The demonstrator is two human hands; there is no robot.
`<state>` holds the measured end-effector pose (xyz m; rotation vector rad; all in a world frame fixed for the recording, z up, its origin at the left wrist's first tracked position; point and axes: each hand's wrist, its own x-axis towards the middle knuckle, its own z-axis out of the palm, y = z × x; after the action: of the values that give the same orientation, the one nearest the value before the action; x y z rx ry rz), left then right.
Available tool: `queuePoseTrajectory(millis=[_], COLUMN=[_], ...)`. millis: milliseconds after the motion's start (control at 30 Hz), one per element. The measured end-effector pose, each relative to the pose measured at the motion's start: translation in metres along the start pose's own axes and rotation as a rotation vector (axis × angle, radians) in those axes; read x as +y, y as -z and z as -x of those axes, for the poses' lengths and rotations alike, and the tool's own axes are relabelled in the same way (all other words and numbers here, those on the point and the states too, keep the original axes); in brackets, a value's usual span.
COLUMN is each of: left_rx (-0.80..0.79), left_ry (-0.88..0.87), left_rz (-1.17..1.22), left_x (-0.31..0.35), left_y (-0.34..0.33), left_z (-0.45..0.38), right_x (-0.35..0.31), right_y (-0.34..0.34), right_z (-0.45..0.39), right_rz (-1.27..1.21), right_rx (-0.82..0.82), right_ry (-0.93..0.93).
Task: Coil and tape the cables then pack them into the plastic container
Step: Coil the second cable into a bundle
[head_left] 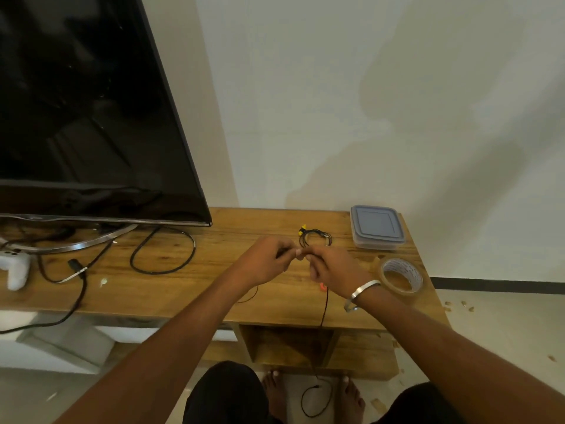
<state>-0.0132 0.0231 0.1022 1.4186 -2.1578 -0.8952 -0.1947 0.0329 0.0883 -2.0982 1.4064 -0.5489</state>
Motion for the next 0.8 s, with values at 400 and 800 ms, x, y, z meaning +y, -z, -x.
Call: queuePoseTrajectory(millis=[400,800], left_rx=[0.02,0.005], left_ry=[0.015,0.059], left_rz=[-0.02,-0.009], left_x=[0.002,-0.008], left_y=[0.003,0.013], left_z=[0.001,0.011], right_x=[-0.004,0.005], right_y=[-0.003,0.004], right_z=[0.001,-0.005], right_rz=[-0.054,0.16], right_rx=[0.02,0.123], right_ry=[-0.042,-0.17])
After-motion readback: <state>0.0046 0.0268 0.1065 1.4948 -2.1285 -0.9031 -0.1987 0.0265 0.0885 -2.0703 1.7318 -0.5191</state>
